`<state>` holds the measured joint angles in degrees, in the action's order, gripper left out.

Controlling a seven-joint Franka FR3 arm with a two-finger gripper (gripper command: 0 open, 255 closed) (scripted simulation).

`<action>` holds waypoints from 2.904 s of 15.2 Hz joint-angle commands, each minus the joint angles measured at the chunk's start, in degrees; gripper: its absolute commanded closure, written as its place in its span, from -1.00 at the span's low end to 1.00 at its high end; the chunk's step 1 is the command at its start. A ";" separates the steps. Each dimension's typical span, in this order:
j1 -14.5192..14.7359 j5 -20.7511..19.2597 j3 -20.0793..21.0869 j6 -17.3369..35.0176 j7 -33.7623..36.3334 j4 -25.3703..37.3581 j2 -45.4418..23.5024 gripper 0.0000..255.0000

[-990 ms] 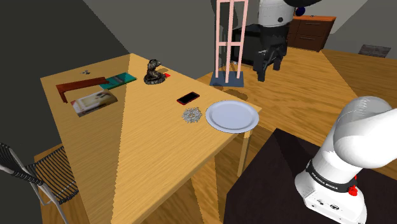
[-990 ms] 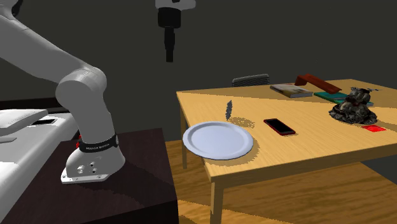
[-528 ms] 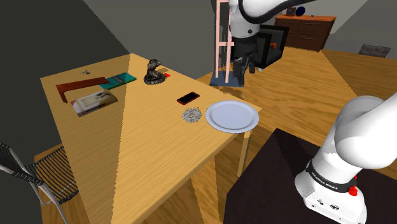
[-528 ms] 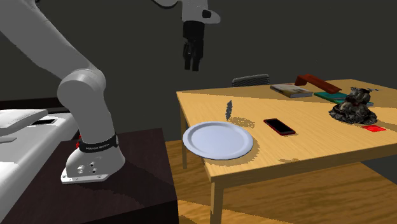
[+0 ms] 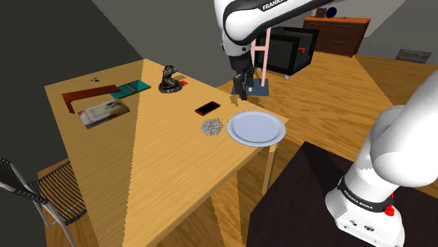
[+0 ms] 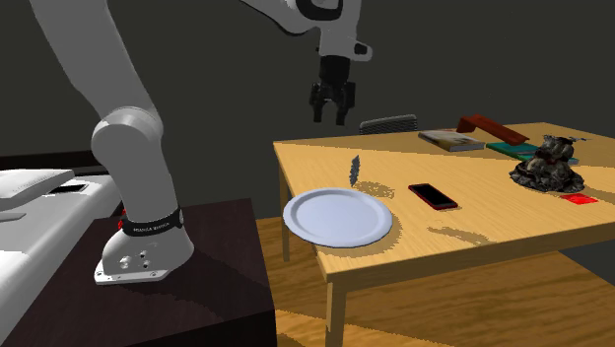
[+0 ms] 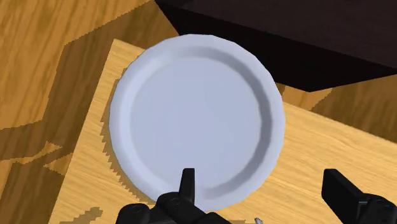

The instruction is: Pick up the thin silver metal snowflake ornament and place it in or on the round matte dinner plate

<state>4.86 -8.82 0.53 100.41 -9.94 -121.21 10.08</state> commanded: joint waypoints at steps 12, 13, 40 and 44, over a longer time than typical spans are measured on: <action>4.13 -4.33 3.74 1.17 -13.15 23.20 -29.85 -1.00; 4.55 -4.79 4.06 0.88 -14.08 25.28 -32.07 -1.00; 4.96 -6.48 4.44 5.64 -15.87 25.14 -37.69 1.00; 4.96 -6.27 4.52 3.87 -16.29 25.92 -36.65 1.00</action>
<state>9.86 -15.12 5.06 104.78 -26.05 -95.67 -26.72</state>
